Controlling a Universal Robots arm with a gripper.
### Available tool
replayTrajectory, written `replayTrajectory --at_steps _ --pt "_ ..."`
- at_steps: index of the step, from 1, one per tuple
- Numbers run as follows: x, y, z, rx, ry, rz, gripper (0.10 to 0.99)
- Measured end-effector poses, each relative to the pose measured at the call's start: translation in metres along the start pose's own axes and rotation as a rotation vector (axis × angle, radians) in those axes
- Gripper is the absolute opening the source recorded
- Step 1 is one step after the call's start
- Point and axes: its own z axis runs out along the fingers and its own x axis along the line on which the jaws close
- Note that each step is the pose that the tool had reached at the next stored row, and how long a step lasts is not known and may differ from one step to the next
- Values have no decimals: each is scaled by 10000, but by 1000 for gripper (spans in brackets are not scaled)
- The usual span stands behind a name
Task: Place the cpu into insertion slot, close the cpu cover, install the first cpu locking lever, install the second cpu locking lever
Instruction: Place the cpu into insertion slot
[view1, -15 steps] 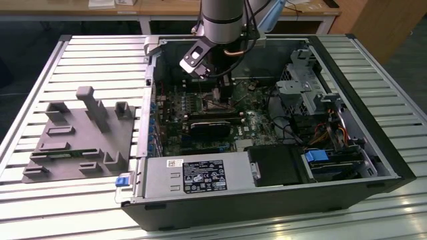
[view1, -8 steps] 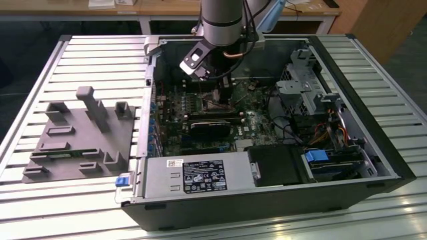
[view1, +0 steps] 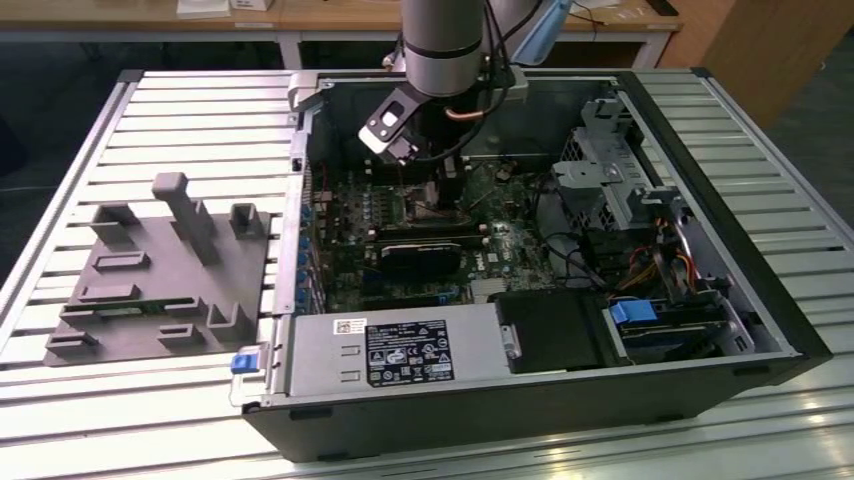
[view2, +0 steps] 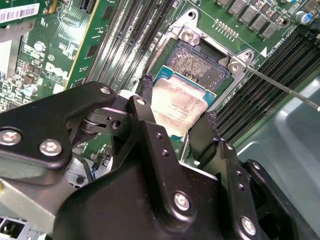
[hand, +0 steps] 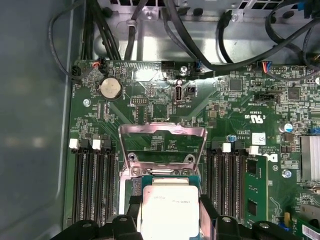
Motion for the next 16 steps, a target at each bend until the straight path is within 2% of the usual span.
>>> replayTrajectory --at_steps 16 --pt "59 -48 76 0 0 -1 537"
